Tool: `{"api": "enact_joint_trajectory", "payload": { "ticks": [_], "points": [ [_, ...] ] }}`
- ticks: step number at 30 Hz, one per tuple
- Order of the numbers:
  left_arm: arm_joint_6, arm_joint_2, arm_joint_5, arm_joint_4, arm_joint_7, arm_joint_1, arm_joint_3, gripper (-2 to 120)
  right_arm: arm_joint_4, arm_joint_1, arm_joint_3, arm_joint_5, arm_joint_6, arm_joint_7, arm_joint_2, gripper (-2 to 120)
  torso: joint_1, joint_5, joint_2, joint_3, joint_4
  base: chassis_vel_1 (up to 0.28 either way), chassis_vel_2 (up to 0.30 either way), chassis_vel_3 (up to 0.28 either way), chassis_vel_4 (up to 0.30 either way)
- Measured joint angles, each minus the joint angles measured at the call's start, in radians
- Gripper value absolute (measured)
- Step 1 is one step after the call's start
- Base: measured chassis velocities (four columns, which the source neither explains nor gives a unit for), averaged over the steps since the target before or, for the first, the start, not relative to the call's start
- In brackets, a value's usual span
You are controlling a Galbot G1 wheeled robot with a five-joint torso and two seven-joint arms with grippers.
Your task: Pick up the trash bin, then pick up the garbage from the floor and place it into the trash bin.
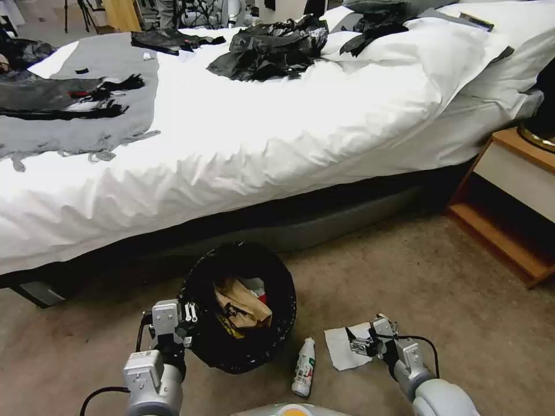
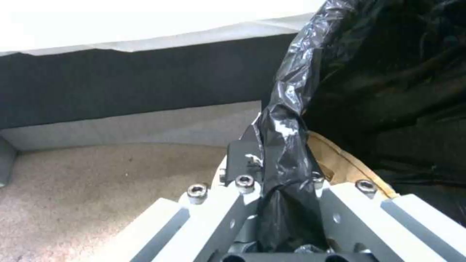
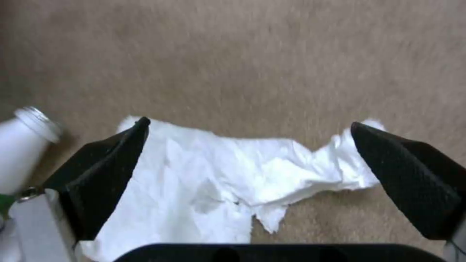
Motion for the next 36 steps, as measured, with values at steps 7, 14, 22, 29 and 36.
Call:
{"api": "enact_joint_trajectory", "payload": {
  "ticks": [7,14,22,29,36],
  "points": [
    [0.000,0.000,0.001,-0.002,0.000,0.002,0.000,1,-0.060,0.031,0.006,0.000,0.004,-0.047,0.003,100,0.000,0.0000,0.000,0.000,0.0000,0.000,0.000,0.000,0.000],
    [-0.001,-0.002,0.005,-0.002,0.000,0.002,0.001,1,-0.098,0.053,0.012,-0.002,0.007,-0.099,0.008,100,0.000,-0.0001,0.000,0.000,-0.0002,0.000,0.000,0.000,0.000],
    [-0.001,-0.005,0.014,-0.002,-0.001,-0.001,0.007,1,-0.180,0.105,0.010,-0.014,0.026,-0.142,0.023,100,0.000,-0.0001,0.000,0.000,-0.0001,0.000,0.000,0.000,0.000],
    [0.000,-0.006,0.018,-0.002,-0.002,-0.001,0.009,1,-0.235,0.133,0.003,-0.026,0.037,-0.149,0.049,95,0.000,-0.0002,0.000,0.000,0.0000,0.000,0.000,0.000,0.000],
    [0.004,-0.006,0.022,-0.002,-0.003,-0.006,0.012,1,-0.290,0.134,-0.004,-0.051,0.061,-0.154,0.068,82,0.000,-0.0002,0.000,0.000,0.0000,0.000,0.000,0.000,0.000]
  ]
}}
